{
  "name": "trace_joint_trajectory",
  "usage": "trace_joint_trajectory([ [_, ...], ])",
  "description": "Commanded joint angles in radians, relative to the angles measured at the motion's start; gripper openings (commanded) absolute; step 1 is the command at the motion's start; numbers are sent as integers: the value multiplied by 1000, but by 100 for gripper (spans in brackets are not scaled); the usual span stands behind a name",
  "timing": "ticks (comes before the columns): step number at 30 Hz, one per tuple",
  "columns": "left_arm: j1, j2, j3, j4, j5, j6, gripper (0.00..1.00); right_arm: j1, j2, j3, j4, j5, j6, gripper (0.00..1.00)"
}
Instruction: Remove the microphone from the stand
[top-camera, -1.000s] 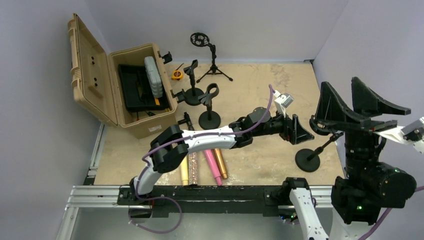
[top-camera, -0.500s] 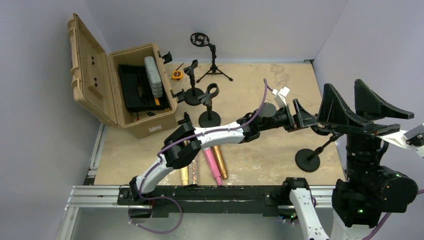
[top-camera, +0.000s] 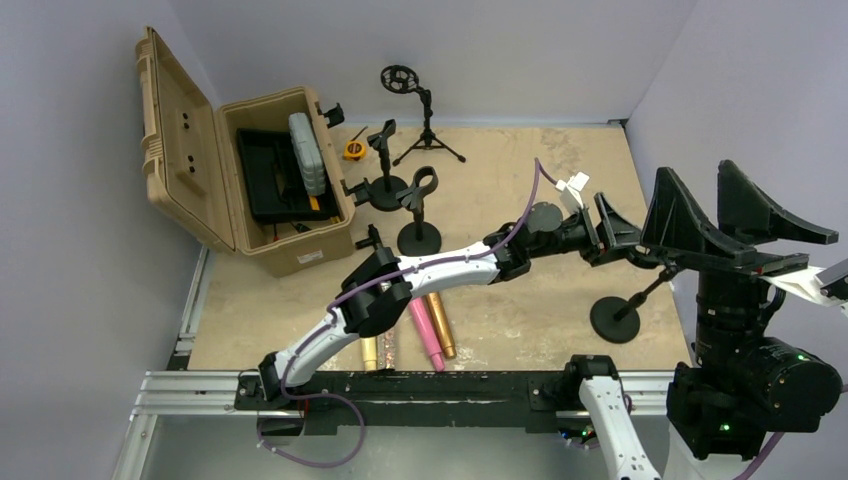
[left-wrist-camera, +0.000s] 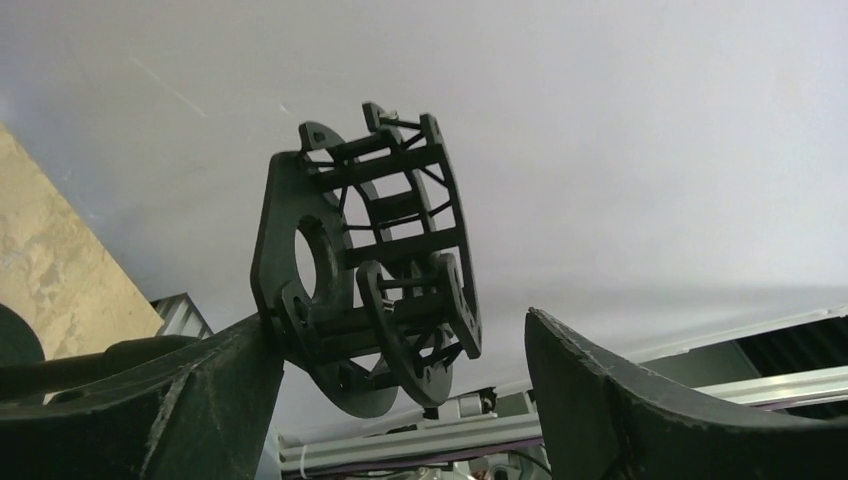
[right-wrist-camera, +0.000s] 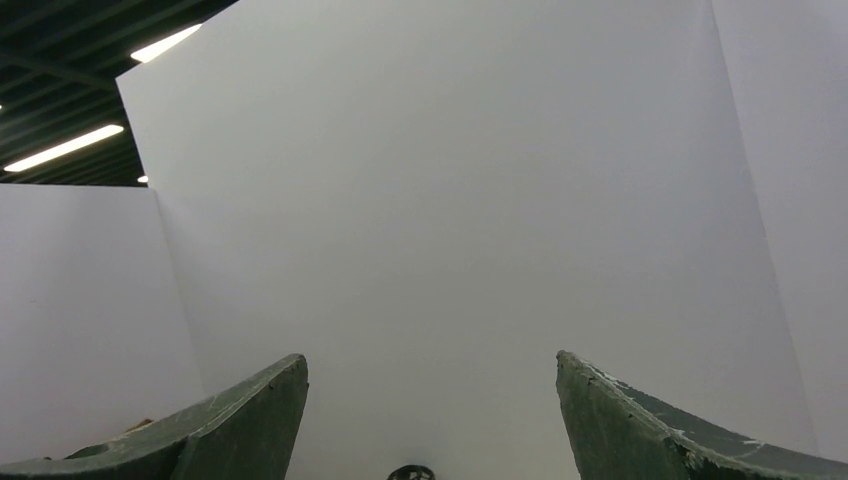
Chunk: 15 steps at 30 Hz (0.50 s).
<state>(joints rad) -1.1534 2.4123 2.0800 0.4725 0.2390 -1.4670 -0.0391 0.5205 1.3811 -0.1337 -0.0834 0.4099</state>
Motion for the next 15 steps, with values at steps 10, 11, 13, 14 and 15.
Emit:
trace_joint_trajectory([
  [10, 0, -16, 37, -40, 53, 18, 63, 7, -15, 7, 10, 27, -20, 92],
  [11, 1, -19, 34, -42, 50, 23, 61, 7, -16, 4, 10, 27, -20, 92],
  [13, 6, -22, 33, -38, 51, 23, 56, 7, -19, 1, 12, 24, -20, 92],
  [14, 8, -23, 30, -31, 52, 16, 54, 7, -18, 0, 12, 24, -20, 92],
  [15, 10, -27, 26, -21, 55, 9, 53, 7, -20, 0, 11, 24, -20, 92],
])
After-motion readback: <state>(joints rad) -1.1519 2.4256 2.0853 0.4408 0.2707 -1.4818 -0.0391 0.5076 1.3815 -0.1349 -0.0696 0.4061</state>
